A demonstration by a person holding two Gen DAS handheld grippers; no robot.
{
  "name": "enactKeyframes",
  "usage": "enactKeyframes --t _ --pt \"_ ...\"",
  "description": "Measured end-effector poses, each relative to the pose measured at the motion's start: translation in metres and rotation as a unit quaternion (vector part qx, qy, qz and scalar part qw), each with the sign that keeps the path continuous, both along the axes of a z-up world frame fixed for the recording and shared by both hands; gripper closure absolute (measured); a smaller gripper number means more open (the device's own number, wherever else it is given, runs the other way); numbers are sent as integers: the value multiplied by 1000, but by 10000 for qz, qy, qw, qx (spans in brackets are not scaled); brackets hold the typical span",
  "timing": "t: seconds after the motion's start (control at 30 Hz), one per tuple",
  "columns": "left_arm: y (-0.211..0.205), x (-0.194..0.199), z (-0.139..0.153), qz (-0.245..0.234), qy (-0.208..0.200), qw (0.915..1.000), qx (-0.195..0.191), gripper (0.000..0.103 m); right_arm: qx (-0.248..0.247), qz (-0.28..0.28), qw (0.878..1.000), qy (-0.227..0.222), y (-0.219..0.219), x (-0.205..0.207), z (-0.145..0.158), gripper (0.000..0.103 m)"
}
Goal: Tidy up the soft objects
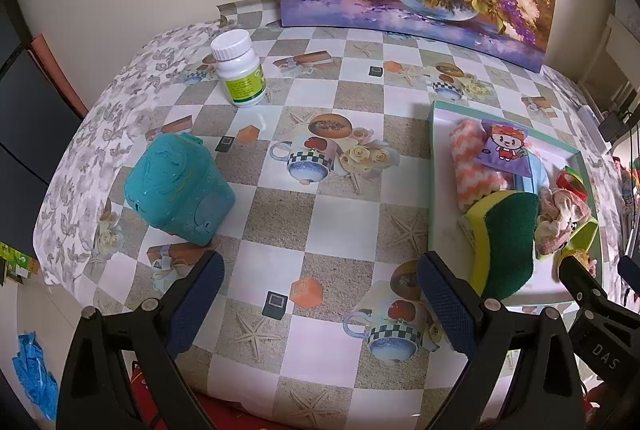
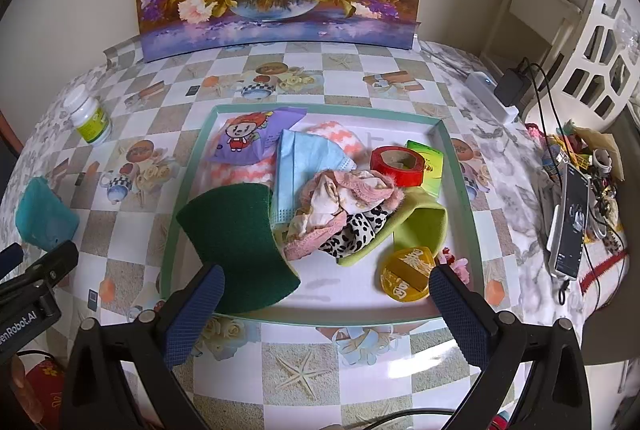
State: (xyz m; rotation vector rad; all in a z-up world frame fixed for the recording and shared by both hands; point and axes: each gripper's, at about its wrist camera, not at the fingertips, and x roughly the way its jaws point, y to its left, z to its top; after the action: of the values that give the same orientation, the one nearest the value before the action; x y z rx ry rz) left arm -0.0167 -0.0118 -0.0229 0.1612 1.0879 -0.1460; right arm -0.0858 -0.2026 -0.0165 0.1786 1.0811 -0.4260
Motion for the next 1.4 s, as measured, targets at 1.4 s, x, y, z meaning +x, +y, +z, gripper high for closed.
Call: enactKeyframes --t 1.4 --pt "6 4 -7 92 149 9998 60 6 -6 73 10000 66 2 2 -3 0"
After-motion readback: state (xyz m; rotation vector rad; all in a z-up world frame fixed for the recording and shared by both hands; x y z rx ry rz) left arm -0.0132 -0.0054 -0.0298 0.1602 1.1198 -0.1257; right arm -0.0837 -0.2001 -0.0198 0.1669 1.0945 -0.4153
